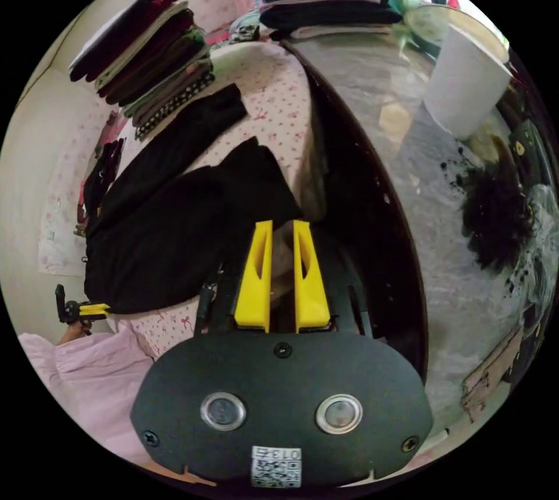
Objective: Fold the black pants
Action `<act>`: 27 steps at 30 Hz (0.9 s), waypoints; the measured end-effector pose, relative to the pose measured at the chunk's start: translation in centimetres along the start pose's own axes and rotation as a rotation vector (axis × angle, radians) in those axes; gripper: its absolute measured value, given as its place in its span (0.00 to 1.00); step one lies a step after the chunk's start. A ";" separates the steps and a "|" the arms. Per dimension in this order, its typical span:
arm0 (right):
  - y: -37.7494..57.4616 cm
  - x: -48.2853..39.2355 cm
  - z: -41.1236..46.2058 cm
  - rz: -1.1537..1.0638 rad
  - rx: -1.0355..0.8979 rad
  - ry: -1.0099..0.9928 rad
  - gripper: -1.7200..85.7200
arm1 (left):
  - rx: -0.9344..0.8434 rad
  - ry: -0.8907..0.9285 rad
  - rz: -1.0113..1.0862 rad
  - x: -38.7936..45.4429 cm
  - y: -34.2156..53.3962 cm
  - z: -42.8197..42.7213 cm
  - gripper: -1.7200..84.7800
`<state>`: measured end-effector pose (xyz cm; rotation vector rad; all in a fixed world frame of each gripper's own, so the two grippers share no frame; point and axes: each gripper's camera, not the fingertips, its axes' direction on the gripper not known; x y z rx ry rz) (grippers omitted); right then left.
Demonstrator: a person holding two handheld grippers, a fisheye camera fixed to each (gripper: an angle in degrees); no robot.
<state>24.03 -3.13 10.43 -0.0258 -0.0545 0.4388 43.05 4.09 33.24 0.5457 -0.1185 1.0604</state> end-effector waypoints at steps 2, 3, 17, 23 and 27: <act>-0.1 0.7 -3.1 0.006 0.100 0.032 0.10 | 0.134 0.063 -0.003 -0.8 0.0 -2.8 0.07; -0.4 0.7 -4.8 -0.013 0.159 0.061 0.10 | 0.171 0.087 0.002 -1.1 -0.2 -3.4 0.07; -17.1 -10.2 0.9 -0.328 0.085 0.036 0.12 | 0.239 -0.408 -0.186 -13.7 -19.3 -2.8 0.11; -22.4 -12.9 4.4 -0.397 -0.015 0.062 0.15 | 0.171 -0.495 -0.195 -18.3 -24.3 -1.1 0.12; -23.9 -14.4 7.0 -0.441 -0.117 0.124 0.14 | 0.140 -0.544 -0.119 -19.4 -26.7 0.8 0.14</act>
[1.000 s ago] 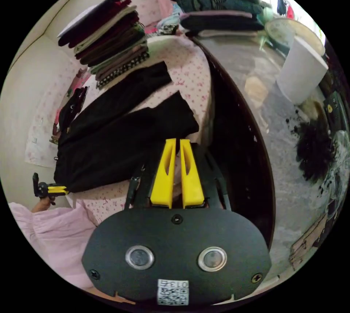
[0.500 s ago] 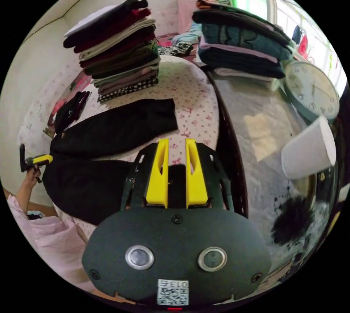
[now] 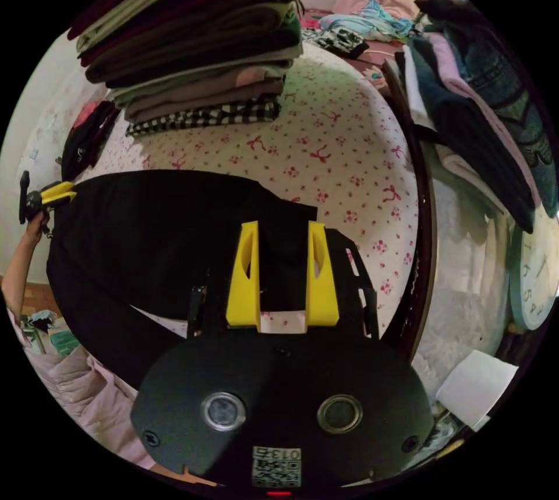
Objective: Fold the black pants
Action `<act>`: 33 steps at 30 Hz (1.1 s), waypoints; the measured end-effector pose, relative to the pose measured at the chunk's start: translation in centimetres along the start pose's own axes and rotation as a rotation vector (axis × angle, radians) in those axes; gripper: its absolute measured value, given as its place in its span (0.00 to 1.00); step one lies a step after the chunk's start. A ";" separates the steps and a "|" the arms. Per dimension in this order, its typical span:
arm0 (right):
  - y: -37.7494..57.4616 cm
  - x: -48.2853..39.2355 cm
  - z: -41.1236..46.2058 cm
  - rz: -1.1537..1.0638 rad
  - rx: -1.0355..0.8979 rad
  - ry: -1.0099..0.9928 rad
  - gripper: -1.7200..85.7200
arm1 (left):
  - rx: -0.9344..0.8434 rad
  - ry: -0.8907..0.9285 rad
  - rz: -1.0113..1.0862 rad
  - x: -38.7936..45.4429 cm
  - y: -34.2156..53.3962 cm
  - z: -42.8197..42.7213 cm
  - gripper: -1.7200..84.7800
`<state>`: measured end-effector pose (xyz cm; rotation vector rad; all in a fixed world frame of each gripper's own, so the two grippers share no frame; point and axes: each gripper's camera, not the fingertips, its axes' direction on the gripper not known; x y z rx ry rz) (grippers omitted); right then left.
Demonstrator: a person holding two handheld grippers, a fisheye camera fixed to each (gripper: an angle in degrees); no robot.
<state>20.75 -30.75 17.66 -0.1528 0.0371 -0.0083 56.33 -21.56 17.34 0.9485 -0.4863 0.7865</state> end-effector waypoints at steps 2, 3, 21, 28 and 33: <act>-0.2 -0.5 0.6 -0.023 -0.015 0.021 0.11 | -0.051 0.006 0.044 0.2 -1.0 2.4 0.14; -0.3 -0.8 0.6 -0.036 -0.019 0.039 0.09 | -0.074 0.007 0.049 0.2 -1.3 3.1 0.14; -1.7 2.1 -6.1 0.086 0.188 0.020 0.09 | 0.080 0.083 -0.173 -4.7 -3.1 1.9 0.06; 3.2 3.9 -8.7 0.096 0.274 -0.079 0.10 | 0.261 0.285 -0.174 -3.4 2.9 -2.5 0.10; 11.9 3.7 -10.8 0.006 0.224 -0.166 0.11 | 0.187 0.280 0.280 6.3 7.7 -5.7 0.10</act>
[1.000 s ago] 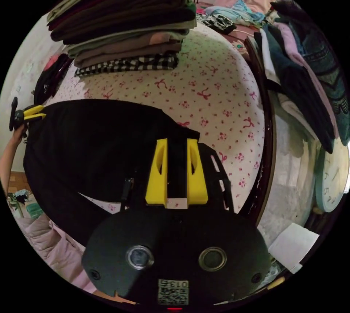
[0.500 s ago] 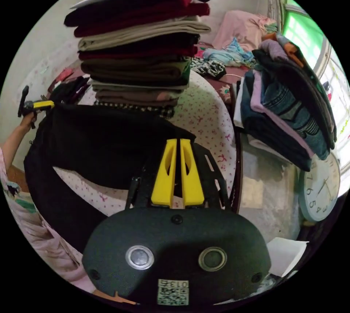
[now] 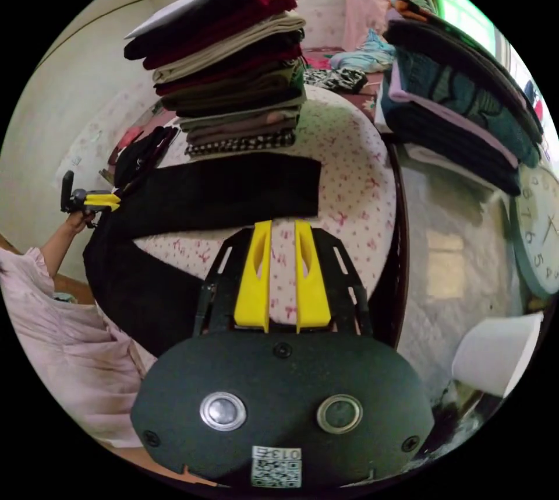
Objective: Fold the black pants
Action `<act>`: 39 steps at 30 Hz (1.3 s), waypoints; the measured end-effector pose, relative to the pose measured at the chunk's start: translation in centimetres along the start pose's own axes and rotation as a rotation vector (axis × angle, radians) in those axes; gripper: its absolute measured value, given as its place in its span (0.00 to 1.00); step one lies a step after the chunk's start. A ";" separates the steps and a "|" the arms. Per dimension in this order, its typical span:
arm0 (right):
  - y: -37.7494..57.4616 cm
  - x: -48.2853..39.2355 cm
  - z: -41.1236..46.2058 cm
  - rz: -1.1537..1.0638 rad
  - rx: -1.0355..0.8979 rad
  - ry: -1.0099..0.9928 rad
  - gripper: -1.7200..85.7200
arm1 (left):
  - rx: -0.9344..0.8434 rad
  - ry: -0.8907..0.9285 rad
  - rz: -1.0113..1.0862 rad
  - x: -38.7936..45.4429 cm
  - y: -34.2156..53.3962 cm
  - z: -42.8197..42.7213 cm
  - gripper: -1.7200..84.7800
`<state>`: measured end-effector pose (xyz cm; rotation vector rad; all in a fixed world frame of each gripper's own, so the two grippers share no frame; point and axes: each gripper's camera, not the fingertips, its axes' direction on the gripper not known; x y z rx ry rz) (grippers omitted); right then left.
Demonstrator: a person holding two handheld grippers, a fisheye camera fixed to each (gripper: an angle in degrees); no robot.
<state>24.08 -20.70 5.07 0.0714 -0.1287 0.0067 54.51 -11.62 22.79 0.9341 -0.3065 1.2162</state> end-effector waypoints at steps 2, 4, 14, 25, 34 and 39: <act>2.9 0.5 -1.1 0.055 -0.006 0.029 0.12 | -0.036 -0.040 0.088 4.6 1.0 0.4 0.11; 6.2 1.1 -2.0 0.112 -0.016 0.059 0.13 | -0.055 -0.051 0.116 7.1 1.5 1.0 0.12; 9.9 -0.8 3.5 0.079 -0.182 0.049 0.08 | -0.186 -0.029 0.070 10.6 2.9 4.2 0.07; 8.0 -3.6 -1.2 0.039 0.054 0.189 0.05 | 0.024 -0.188 -0.153 10.8 3.7 -2.4 0.04; 10.1 -4.6 -0.8 0.195 0.094 0.223 0.04 | 0.015 -0.166 -0.261 10.4 8.3 -5.9 0.09; 12.8 -11.4 2.8 -0.016 -0.008 0.167 0.03 | -0.056 -0.173 -0.369 10.9 14.5 -7.9 0.08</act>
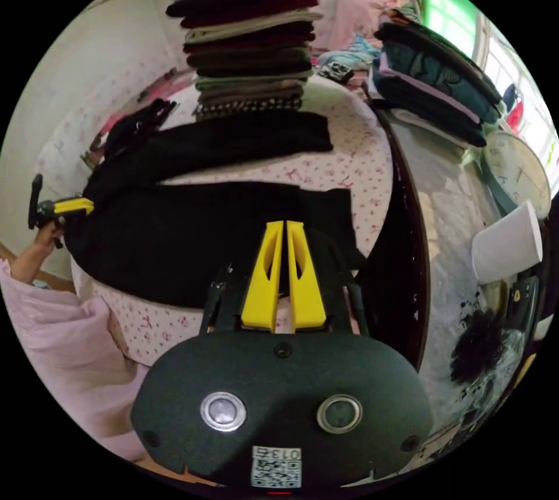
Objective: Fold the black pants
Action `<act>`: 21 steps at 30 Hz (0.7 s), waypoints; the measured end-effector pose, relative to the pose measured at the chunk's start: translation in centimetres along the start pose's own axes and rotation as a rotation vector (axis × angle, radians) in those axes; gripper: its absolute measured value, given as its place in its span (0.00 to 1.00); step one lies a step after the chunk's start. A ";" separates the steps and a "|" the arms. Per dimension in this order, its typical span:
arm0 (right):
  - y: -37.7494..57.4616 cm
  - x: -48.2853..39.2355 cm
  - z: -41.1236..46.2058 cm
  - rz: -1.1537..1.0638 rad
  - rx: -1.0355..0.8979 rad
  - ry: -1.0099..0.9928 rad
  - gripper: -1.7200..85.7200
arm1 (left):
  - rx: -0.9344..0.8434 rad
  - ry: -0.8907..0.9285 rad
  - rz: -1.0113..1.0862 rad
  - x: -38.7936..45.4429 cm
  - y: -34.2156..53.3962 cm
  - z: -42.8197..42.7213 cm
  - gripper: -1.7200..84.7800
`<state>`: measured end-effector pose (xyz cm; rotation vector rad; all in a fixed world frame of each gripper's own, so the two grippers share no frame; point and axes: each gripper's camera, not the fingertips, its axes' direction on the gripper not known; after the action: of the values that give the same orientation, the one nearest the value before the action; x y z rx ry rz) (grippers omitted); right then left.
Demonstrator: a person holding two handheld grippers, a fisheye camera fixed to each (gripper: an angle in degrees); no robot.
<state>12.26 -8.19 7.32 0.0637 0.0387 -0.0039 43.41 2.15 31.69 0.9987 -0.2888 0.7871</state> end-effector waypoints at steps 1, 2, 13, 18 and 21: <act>0.7 -1.0 1.3 0.008 -0.036 0.039 0.03 | -0.038 -0.020 -0.016 -0.2 1.3 0.3 0.07; 0.9 -1.2 2.0 0.017 -0.061 0.050 0.03 | -0.076 -0.046 -0.032 -0.3 2.5 0.7 0.05; 0.3 -10.4 2.0 -0.202 -0.047 0.002 0.02 | -0.046 -0.131 -0.382 -8.0 13.5 -3.1 0.02; 0.4 -21.0 5.9 -0.414 -0.123 -0.098 0.02 | -0.161 -0.129 -0.274 -8.4 13.5 -0.5 0.02; 1.2 -23.3 9.1 -0.452 -0.230 -0.033 0.02 | -0.151 -0.125 -0.201 -8.4 14.1 -1.2 0.02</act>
<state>-10.69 -7.53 17.36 -0.1766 0.0197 -0.4517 27.45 3.54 35.49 0.9194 -0.3451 0.5140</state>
